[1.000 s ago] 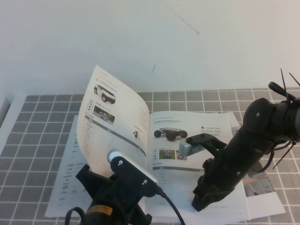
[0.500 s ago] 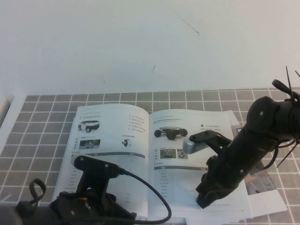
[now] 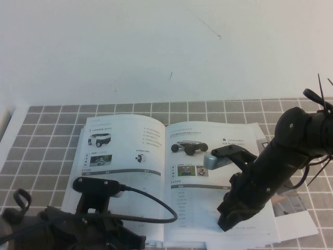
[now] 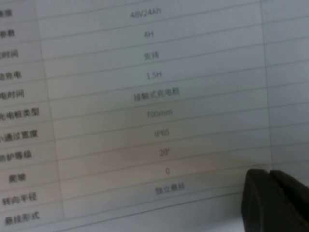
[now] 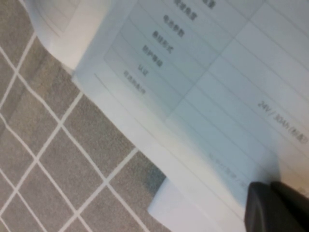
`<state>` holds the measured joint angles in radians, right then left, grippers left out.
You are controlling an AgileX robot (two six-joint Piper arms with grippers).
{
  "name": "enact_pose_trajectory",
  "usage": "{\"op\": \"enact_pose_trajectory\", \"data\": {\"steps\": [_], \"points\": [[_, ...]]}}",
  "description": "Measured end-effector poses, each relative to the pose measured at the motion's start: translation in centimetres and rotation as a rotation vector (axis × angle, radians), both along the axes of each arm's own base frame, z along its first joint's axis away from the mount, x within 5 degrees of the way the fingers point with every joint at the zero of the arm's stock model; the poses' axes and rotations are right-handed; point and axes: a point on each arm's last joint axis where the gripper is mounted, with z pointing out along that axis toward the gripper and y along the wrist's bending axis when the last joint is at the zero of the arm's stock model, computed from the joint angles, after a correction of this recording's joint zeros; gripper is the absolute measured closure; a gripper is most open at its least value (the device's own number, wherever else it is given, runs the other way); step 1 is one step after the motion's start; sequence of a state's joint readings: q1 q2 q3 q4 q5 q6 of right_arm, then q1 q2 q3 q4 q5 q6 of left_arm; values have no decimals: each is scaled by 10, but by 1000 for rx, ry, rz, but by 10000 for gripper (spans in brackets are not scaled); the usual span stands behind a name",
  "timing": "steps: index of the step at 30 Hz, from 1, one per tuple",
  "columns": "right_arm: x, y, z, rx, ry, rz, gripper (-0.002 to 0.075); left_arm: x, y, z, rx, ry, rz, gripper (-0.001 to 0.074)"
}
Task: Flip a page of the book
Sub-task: Open the closed book
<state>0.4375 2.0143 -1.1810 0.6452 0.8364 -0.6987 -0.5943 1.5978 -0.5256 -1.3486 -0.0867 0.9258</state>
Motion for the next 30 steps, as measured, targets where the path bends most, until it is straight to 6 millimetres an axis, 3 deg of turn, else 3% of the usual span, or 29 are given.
{"op": "enact_pose_trajectory", "data": {"steps": [6,13,18,21,26,30], "points": [[5,2,9,18,-48,-14,727,-2,-4,19,-66,-37,-40,738],[25,11,52,89,-208,-31,727,-3,-9,67,-191,-168,-83,738],[34,13,57,97,-289,-70,727,10,-12,86,-183,-266,-73,738],[41,13,50,90,-326,-101,727,25,-15,82,-130,-288,-59,738],[50,15,23,65,-313,-141,727,55,-23,46,-43,-204,-64,738],[52,16,4,50,-278,-154,727,65,-29,21,-7,-144,-65,738]]}}
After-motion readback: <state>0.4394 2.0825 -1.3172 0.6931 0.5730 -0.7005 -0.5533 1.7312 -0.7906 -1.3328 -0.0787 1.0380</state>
